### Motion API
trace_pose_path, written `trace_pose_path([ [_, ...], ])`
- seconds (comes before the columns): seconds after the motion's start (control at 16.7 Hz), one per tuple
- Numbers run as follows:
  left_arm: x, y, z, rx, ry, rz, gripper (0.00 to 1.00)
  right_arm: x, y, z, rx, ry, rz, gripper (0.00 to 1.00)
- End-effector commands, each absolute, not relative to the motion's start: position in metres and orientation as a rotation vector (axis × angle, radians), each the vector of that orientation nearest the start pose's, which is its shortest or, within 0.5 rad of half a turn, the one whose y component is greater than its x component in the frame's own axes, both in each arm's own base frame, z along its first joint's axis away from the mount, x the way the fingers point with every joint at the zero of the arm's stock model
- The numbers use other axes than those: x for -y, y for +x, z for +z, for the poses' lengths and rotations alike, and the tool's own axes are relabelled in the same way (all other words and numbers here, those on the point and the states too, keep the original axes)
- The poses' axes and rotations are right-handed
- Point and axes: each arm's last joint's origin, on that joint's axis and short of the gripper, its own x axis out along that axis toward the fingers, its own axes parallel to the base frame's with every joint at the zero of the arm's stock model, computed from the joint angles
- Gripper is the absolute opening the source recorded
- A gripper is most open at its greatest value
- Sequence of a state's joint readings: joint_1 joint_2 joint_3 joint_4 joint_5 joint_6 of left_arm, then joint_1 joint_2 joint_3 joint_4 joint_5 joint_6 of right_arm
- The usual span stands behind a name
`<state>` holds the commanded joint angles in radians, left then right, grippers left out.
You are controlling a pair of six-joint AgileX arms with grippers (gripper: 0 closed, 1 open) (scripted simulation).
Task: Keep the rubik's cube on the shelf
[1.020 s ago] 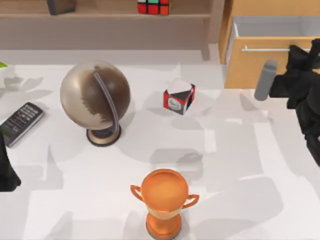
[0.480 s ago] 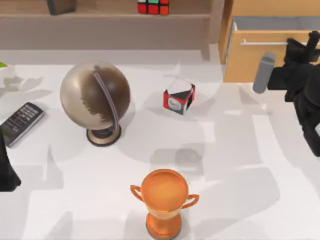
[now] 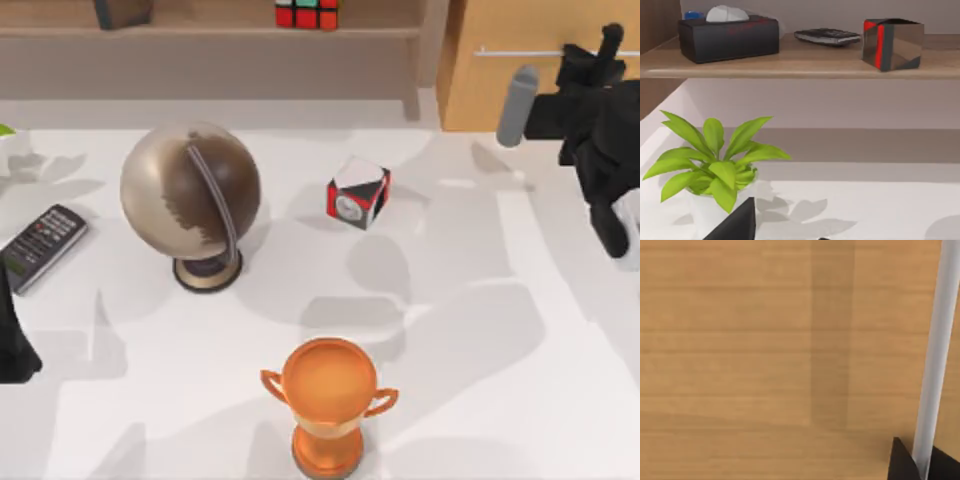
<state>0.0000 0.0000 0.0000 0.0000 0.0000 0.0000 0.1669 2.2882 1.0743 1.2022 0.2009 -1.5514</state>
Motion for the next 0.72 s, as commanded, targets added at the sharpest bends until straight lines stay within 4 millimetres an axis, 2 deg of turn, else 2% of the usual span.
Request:
trace_pose_path([
  [0.36,0.0012,0.1057,0.16,0.0,0.0,0.0,1.0,-0.0708,0.4392,0.0883,-0.014,-1.565,0.001,0.0],
  [0.72,0.0012,0.1057,0.16,0.0,0.0,0.0,1.0,-0.0708,0.4392,0.0883,-0.014,-1.565,0.001,0.45],
])
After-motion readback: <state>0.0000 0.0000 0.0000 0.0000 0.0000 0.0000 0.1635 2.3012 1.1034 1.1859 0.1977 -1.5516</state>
